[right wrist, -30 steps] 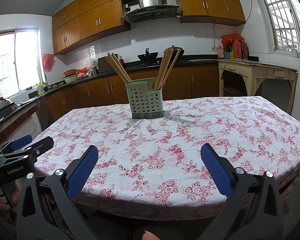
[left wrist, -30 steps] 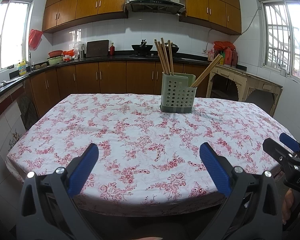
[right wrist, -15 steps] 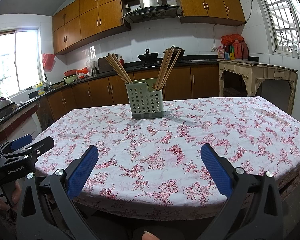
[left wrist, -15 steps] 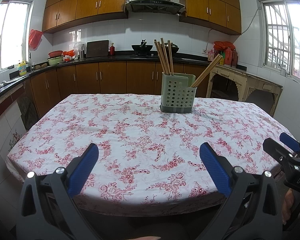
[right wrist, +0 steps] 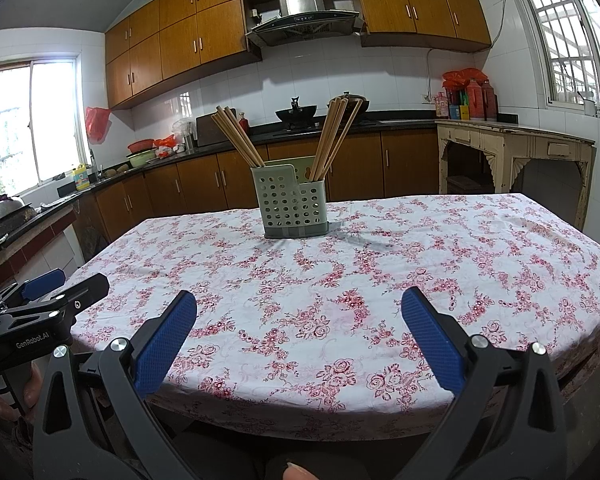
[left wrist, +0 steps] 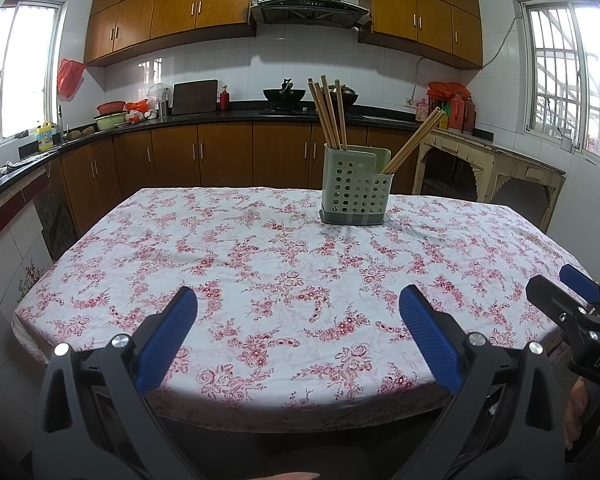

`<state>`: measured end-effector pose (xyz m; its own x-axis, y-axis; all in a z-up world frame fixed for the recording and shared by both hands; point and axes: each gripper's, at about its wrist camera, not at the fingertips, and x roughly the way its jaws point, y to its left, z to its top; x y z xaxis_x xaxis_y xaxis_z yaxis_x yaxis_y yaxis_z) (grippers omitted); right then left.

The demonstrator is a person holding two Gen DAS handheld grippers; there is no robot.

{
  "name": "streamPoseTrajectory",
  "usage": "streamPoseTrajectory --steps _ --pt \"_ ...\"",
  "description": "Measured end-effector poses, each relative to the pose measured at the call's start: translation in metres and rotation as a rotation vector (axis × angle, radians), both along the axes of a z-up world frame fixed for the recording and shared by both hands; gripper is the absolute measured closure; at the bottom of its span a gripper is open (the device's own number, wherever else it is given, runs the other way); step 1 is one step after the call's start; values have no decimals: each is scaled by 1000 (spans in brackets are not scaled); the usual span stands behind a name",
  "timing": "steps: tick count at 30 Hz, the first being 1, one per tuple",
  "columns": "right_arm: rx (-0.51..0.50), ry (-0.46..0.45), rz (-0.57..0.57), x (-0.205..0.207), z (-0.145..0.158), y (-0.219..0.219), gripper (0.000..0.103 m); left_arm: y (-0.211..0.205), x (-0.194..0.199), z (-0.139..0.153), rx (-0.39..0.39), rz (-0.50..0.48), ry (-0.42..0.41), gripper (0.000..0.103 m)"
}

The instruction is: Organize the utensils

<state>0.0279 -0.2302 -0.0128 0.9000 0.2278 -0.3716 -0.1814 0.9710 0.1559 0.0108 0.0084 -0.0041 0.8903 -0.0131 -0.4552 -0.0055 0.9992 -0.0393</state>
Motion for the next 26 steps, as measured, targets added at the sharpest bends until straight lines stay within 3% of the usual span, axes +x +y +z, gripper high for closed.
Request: streamPoseTrajectory --steps 26 --pt "0 0 1 0 0 0 2 1 -2 1 1 2 0 4"
